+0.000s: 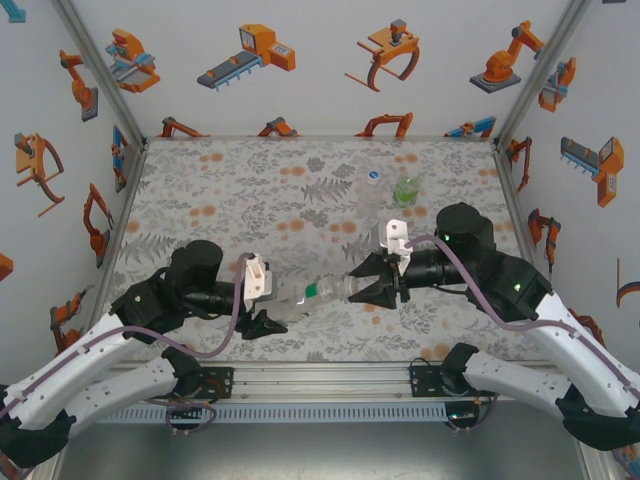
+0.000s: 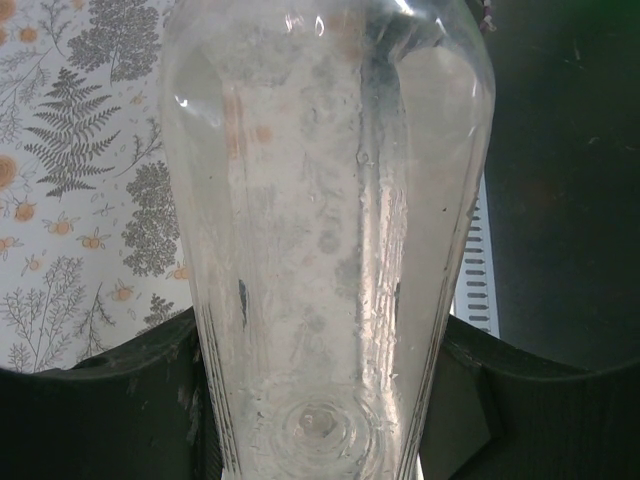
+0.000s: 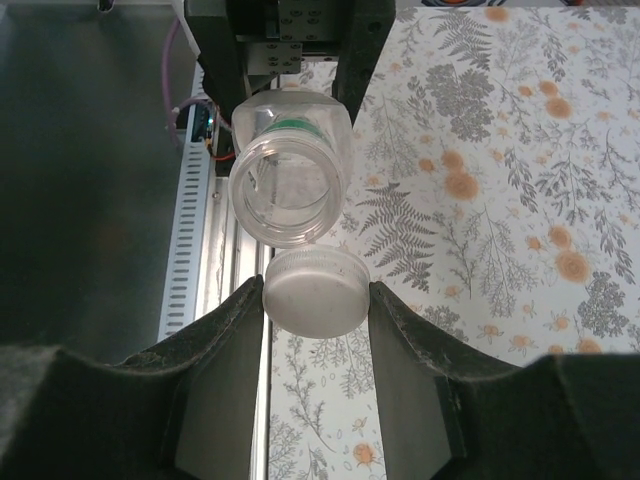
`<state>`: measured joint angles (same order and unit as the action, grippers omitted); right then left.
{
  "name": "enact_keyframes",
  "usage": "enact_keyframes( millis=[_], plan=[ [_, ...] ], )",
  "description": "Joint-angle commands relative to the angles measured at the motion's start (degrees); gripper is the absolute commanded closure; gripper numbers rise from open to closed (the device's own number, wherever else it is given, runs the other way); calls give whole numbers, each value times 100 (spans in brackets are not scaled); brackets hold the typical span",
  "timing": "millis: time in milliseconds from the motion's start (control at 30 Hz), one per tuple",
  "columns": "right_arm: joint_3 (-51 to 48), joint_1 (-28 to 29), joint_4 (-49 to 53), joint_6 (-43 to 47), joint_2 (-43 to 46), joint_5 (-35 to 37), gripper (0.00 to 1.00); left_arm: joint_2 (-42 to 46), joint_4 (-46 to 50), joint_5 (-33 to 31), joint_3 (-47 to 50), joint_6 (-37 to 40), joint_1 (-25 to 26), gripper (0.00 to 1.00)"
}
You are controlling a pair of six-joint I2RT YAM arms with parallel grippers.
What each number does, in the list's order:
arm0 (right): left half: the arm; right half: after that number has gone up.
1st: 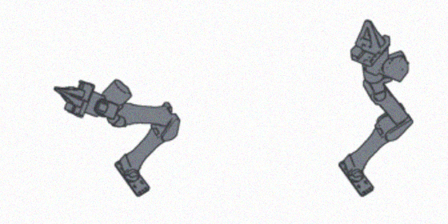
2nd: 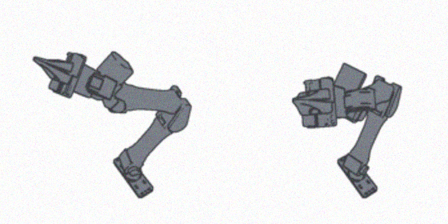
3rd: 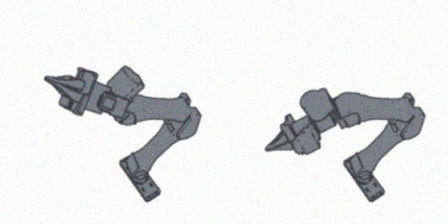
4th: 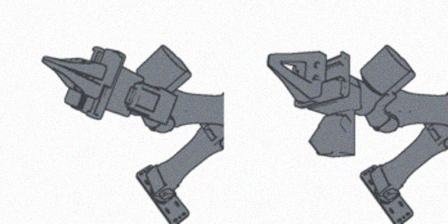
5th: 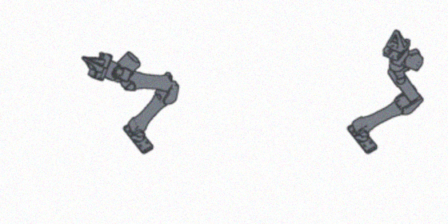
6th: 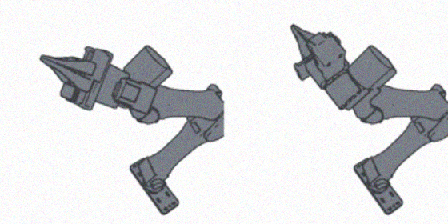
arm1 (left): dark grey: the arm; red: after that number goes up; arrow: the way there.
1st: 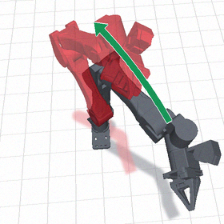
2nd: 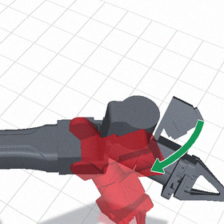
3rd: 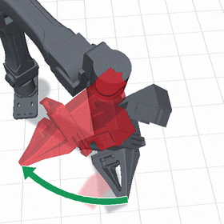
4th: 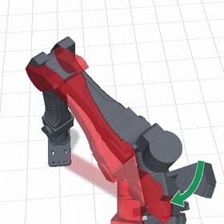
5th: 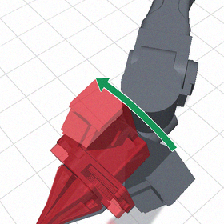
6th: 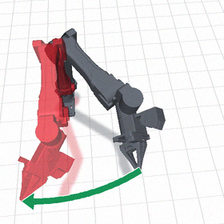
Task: Screw on the bottle caps
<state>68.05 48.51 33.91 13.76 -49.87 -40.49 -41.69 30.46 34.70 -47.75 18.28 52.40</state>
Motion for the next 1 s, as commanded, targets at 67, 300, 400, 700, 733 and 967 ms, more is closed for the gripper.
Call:
enact_keyframes(
  millis=[67,300,400,700,733,967],
  plan=[
    [255,-9,6,101,61,278,97,-27,196,47,-160,96,-28,100],
    [212,-9,51,125,303,584,98,90,142,-112,-73,88,-33,100],
    [324,-9,79,123,201,204,98,18,183,-95,-105,122,-28,100],
    [724,9,323,232,-265,-456,98,-216,313,141,-278,261,-28,100],
    [739,9,383,269,-297,-483,99,-233,324,148,-296,272,-27,100],
    [825,34,677,435,-457,-555,99,-309,343,218,-365,290,-28,100]
  ],
)
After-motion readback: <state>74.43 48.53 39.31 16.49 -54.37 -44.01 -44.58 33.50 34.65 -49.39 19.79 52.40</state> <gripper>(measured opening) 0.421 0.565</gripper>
